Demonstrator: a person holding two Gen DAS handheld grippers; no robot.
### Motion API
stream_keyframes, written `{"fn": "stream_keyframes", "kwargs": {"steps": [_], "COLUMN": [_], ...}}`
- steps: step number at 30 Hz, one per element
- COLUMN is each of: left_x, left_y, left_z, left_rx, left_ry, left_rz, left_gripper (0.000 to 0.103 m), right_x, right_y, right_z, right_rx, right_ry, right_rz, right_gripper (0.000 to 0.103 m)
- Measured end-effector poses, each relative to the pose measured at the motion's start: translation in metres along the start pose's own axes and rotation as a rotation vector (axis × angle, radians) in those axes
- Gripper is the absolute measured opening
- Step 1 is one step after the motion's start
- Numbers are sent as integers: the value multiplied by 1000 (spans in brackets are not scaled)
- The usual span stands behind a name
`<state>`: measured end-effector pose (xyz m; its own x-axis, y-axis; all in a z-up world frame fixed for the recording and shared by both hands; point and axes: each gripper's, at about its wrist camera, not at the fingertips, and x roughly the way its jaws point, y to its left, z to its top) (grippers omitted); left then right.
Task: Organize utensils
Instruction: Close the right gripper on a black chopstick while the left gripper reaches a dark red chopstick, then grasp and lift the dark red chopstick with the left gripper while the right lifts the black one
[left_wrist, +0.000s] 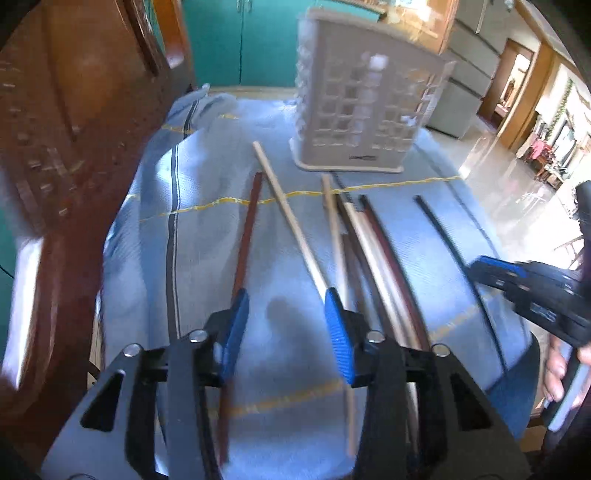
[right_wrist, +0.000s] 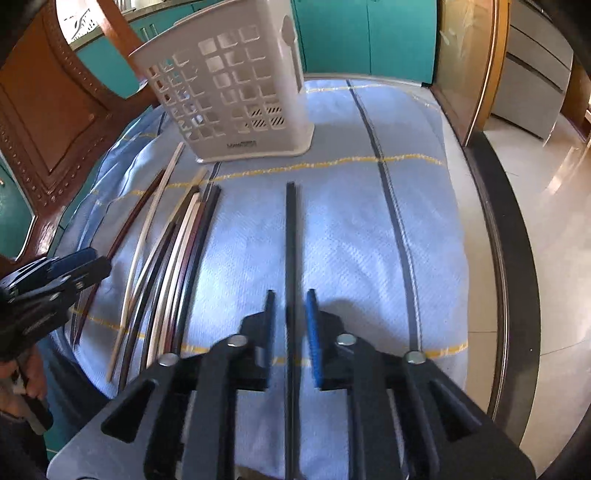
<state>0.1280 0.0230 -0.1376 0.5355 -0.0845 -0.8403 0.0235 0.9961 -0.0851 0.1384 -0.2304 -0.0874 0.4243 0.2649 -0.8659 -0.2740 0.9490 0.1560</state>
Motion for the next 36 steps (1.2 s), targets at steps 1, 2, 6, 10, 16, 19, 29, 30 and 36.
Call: {"fn": "stream_keyframes", "kwargs": {"steps": [1,2,6,10,16,19,29,30,36], "left_x": [7,15,34,41,50,49,-27,-42,-117], "left_y": [2,4,6,5,13,12,4,3,0], "left_z": [5,9,23,37,51,50,48,50,63], "left_rx": [-1,-1,24,25,8,15,24,29,23], "left_ry": [11,24,56,87,97,93,-74,-103,-263], "left_rz": [16,38,68,67,60,59,32,28,2], "left_gripper": [38,36,35,34,15,7,7,7,7], "right_x": [5,14,35,45,46,44,-57,-68,-127], "right_y": [2,0,-1,3,8,9,10,10,11], "right_z": [5,11,27,36,38,38,44,45,62], "right_rx": [0,-1,-13,-42,-48,-45,-63,-66,-58], "right_ry": [-1,0,29,41,56,44,-173,-195,-326], "right_rz": [-5,-10,-53,-85,-47,-11,63,68,119], "right_gripper": [28,30,30,31,7,7,6,6,7]}}
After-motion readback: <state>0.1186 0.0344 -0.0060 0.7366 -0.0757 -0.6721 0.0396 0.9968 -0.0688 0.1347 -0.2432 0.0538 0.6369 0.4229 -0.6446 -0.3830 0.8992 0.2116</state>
